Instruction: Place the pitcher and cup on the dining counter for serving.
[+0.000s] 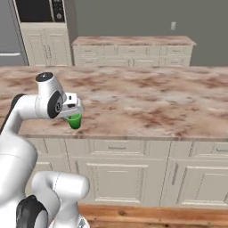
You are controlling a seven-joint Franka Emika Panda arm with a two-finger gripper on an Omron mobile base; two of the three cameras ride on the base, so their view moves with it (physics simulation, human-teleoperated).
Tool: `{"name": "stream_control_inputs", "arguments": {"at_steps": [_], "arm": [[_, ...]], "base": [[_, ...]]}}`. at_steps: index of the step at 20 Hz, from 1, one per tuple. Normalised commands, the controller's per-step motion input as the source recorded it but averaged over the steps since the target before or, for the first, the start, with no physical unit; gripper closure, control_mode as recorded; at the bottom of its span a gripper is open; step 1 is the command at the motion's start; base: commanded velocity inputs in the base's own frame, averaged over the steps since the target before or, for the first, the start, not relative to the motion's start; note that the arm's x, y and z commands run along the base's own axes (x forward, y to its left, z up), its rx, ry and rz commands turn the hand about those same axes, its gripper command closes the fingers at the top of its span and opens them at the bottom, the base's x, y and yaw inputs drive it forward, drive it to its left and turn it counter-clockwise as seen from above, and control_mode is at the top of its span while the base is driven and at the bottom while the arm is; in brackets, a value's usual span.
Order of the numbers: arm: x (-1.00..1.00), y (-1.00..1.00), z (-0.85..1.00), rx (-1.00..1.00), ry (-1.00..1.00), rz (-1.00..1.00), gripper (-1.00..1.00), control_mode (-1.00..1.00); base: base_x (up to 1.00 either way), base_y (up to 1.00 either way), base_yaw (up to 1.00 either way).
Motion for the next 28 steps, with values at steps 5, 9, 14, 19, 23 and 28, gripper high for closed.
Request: {"name": "stream_control_inputs", "arguments": {"at_steps": [5,9,14,19,23,28], "arm": [[0.00,0.00,0.00,0.00,0.00,0.00,1.00,1.00],[0.00,0.00,0.00,0.00,0.00,0.00,1.00,1.00],[0.03,0.00,0.00,0.00,0.04,0.04,1.00,-1.00],[0.72,0.03,-0.44,-0.15,0.20,0.07,1.00,-1.00],[1.00,0.00,-0.38,-0.15,0.16,0.00,1.00,-1.00],[0.75,0.00,-0.24,-0.01,0.10,0.01,1.00,-1.00]], "base": [[0.67,-0.08,0.11],[0.85,-0.05,0.04],[0.26,-0.07,0.11],[0.00,0.00,0.00],[0.00,0.00,0.00],[0.00,0.00,0.00]]}}
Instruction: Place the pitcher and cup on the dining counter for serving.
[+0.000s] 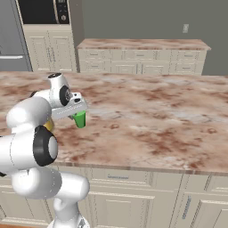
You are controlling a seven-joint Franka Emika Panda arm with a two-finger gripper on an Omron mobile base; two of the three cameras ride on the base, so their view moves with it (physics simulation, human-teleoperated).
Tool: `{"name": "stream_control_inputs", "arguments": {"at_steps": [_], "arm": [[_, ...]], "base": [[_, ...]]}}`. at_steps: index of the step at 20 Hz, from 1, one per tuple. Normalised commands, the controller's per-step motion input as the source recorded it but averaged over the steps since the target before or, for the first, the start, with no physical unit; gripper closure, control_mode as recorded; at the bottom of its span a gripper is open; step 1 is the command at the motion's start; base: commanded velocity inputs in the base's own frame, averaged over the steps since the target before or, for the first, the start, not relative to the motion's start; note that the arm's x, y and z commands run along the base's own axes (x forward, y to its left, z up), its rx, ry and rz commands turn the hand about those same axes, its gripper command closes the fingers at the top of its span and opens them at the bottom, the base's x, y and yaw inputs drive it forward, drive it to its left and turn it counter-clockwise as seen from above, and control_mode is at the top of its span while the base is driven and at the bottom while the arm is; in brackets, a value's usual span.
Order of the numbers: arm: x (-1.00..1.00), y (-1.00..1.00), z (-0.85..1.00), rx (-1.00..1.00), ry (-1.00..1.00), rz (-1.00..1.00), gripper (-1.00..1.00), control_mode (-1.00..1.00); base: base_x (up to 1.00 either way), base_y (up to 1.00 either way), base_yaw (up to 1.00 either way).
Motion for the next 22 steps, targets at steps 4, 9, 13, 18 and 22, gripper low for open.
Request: {"name": "stream_control_inputs", "arguments": {"at_steps": [4,9,13,18,22], "arm": [[0.51,0.00,-0.49,0.10,0.08,0.03,1.00,-1.00],[0.33,0.00,-0.68,0.02,0.02,0.03,1.00,-1.00],[0.09,0.00,-0.62,0.00,0.00,0.05,1.00,-1.00],[0.00,0.01,-0.43,0.00,0.00,0.03,-1.00,-1.00],[0.00,0.02,0.20,0.00,0.00,0.00,-1.00,-1.00]], "base": [[0.00,0.00,0.00],[0.00,0.00,0.00],[0.00,0.00,0.00],[0.00,0.00,0.00],[0.00,0.00,0.00]]}}
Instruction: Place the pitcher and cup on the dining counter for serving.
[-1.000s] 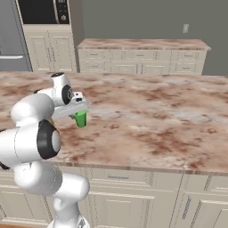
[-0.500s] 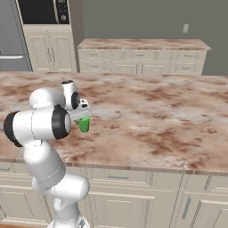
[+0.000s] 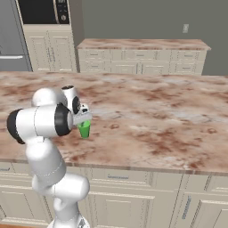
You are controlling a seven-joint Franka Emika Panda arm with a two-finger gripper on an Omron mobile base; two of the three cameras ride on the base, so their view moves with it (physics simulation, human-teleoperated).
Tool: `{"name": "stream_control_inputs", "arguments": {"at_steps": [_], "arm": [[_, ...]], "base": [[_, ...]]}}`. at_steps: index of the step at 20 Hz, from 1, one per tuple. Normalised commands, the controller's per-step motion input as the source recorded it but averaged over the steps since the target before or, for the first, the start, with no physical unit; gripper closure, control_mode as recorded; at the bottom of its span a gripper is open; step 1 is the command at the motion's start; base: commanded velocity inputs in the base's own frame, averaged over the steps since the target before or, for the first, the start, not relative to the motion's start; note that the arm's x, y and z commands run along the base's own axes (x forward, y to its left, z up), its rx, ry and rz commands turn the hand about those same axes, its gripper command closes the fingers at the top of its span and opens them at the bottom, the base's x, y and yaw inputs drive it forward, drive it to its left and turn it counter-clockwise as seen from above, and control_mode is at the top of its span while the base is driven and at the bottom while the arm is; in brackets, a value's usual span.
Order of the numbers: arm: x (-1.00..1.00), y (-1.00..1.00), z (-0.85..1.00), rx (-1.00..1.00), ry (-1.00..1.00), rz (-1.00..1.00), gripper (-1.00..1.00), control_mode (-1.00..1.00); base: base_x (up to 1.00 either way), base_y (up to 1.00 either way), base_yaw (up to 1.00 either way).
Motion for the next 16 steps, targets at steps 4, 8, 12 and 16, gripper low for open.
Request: {"name": "stream_control_inputs", "arguments": {"at_steps": [4,8,12,16], "arm": [[-0.03,0.02,0.77,0.02,0.00,0.00,-1.00,-1.00],[-0.34,0.00,0.87,0.06,-0.01,0.00,-1.00,-1.00],[-0.95,-0.08,0.33,0.20,-0.16,0.00,-1.00,-1.00],[-1.00,-0.19,-0.25,0.22,-0.32,0.00,-1.00,-1.00]], "base": [[0.00,0.00,0.00],[0.00,0.00,0.00],[0.00,0.00,0.00],[0.00,0.00,0.00]]}}
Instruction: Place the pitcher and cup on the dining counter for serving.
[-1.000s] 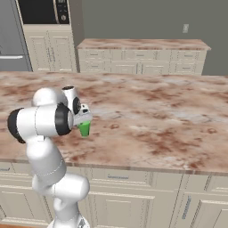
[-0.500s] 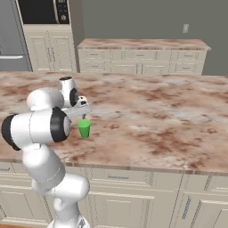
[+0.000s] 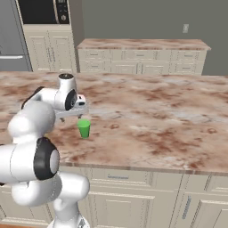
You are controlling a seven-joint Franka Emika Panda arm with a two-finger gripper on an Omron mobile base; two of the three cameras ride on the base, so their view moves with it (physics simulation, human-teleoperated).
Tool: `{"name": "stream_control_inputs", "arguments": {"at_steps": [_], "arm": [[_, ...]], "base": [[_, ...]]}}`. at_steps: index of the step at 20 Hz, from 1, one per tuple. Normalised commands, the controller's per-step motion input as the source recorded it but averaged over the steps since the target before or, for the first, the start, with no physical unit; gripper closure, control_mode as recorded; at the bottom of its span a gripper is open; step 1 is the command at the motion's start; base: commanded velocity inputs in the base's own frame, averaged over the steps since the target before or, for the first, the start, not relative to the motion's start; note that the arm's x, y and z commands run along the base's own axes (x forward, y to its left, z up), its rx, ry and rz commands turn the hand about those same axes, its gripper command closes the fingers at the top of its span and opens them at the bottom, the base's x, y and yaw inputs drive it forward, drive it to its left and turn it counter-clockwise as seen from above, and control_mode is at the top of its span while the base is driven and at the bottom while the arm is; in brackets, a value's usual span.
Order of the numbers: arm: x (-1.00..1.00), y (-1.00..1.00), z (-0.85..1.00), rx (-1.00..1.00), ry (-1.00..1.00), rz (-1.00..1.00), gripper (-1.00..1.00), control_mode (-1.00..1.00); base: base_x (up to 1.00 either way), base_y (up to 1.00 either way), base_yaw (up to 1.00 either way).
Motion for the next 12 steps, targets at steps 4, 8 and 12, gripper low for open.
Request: {"name": "stream_control_inputs", "arguments": {"at_steps": [4,8,12], "arm": [[-1.00,0.00,-0.36,0.04,-0.34,0.01,-1.00,-1.00],[-1.00,0.00,-0.36,0.00,-0.35,0.03,-1.00,-1.00],[-1.00,-0.01,-0.02,0.00,-0.35,0.00,-1.00,-1.00]], "base": [[0.00,0.00,0.00],[0.00,0.00,0.00],[0.00,0.00,0.00]]}}
